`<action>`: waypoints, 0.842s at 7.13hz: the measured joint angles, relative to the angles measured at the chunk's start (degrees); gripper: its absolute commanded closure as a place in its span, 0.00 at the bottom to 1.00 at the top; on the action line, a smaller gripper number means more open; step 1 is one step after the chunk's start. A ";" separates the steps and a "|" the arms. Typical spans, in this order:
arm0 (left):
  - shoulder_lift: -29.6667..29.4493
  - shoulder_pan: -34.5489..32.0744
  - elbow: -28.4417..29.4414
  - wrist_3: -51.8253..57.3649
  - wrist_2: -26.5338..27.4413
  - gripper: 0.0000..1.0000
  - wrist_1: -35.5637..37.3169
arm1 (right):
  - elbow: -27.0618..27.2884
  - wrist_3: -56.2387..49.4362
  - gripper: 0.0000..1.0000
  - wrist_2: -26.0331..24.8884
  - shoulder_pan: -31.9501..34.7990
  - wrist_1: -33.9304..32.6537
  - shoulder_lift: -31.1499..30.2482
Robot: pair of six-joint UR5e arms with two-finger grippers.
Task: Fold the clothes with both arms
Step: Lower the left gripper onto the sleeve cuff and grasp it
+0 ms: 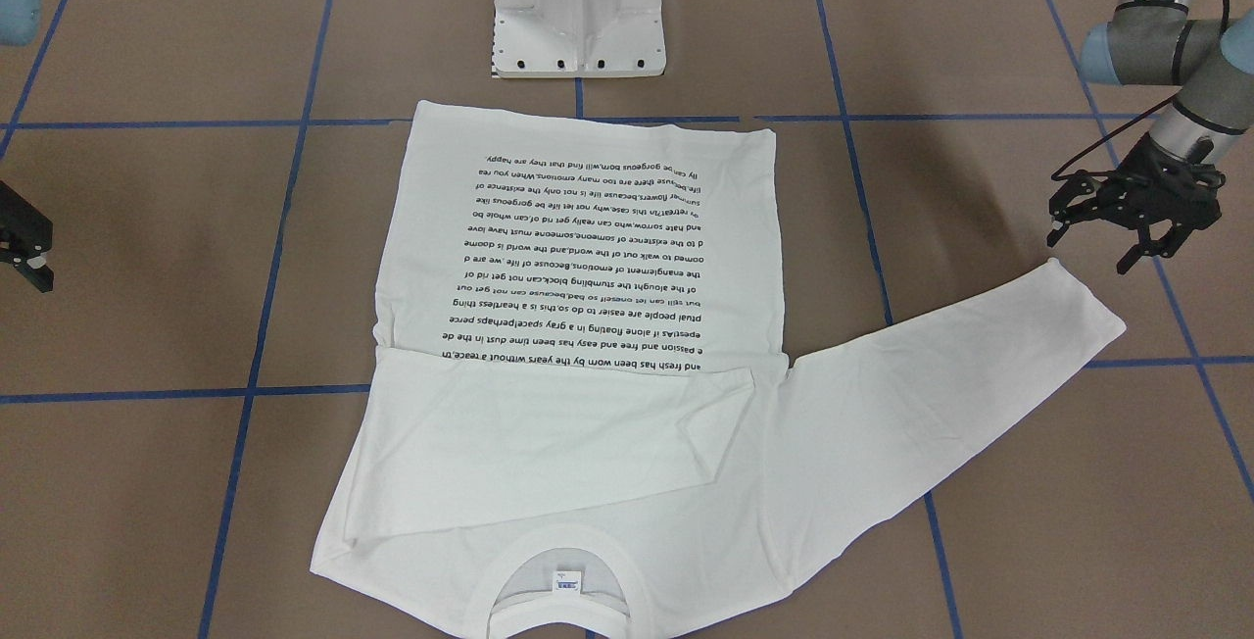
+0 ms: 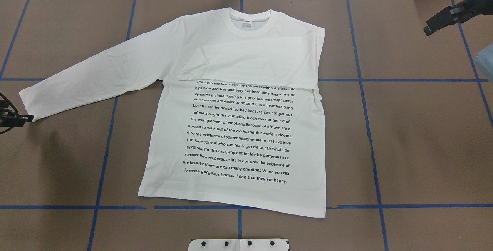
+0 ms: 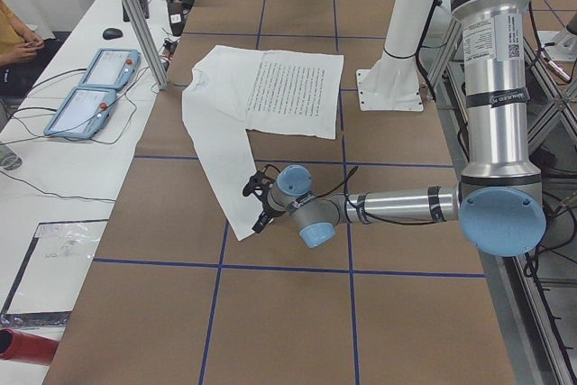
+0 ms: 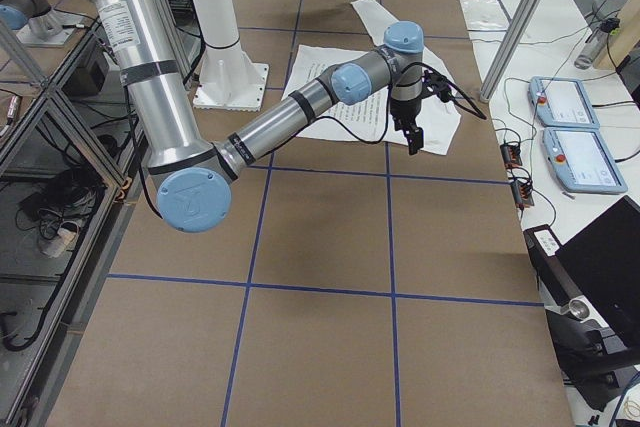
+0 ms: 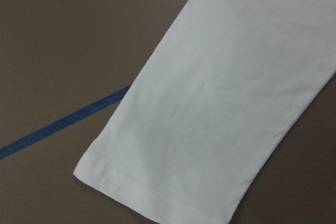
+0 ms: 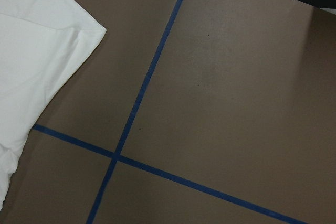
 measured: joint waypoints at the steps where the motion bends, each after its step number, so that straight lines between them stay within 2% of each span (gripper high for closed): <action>1: -0.07 0.53 0.13 0.00 0.64 0.30 -0.01 | 0.06 -0.03 0.00 -0.02 0.03 0.03 -0.21; 4: -0.49 2.02 0.32 0.06 1.08 0.30 0.12 | 0.07 -0.02 0.00 -0.03 -0.01 0.08 -0.84; 5: -0.59 2.63 0.35 0.07 1.16 0.33 0.15 | 0.01 -0.03 0.00 -0.03 -0.02 0.06 -0.90; 6: -0.62 3.21 0.37 0.05 1.37 0.41 0.18 | -0.04 -0.07 0.00 -0.03 -0.02 0.07 -0.98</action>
